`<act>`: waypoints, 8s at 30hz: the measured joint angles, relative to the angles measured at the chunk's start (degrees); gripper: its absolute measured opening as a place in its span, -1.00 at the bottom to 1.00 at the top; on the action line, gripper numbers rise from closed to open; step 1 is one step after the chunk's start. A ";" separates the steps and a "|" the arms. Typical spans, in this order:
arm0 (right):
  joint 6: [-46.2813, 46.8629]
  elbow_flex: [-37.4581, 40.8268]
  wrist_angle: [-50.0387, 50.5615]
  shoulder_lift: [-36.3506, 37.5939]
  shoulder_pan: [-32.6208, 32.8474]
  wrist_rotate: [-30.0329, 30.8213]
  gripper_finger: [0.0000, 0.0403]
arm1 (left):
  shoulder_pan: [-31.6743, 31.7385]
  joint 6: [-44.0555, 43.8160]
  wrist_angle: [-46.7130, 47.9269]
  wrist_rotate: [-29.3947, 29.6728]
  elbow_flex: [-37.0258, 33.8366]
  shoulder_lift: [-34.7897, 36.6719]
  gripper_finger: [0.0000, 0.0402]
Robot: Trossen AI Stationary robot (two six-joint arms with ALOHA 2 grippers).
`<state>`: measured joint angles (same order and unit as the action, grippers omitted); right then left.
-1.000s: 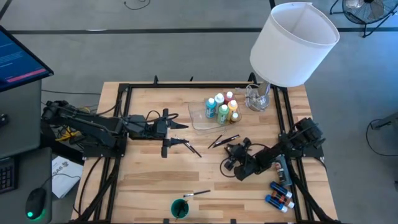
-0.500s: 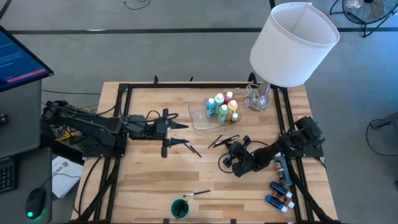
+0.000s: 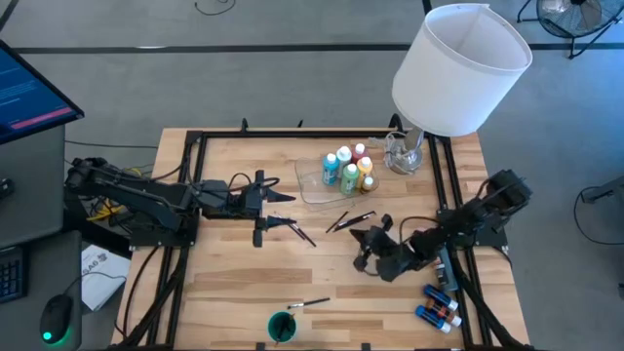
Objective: Pick & Place Paint Supplies
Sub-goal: Put the silver paintbrush into the green cup
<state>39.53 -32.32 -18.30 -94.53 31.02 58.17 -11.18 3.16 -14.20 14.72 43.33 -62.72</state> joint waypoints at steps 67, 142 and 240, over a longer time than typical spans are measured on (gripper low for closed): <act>-52.81 -46.03 -71.59 -32.24 -2.05 -69.59 -1.00 | -31.95 -46.51 -15.87 64.58 -30.71 -6.93 -0.19; -45.52 -75.69 -71.68 -60.91 -1.90 -59.56 -1.00 | -46.93 -58.92 -20.35 67.34 -27.52 -22.97 -0.19; -39.89 -25.94 16.56 8.52 -14.28 -41.15 -0.09 | 6.10 -4.64 -36.18 -10.28 -24.07 7.24 -0.19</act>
<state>-0.36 -58.25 -1.73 -86.01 16.74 17.02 -5.08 -1.48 -50.38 4.44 19.26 -55.47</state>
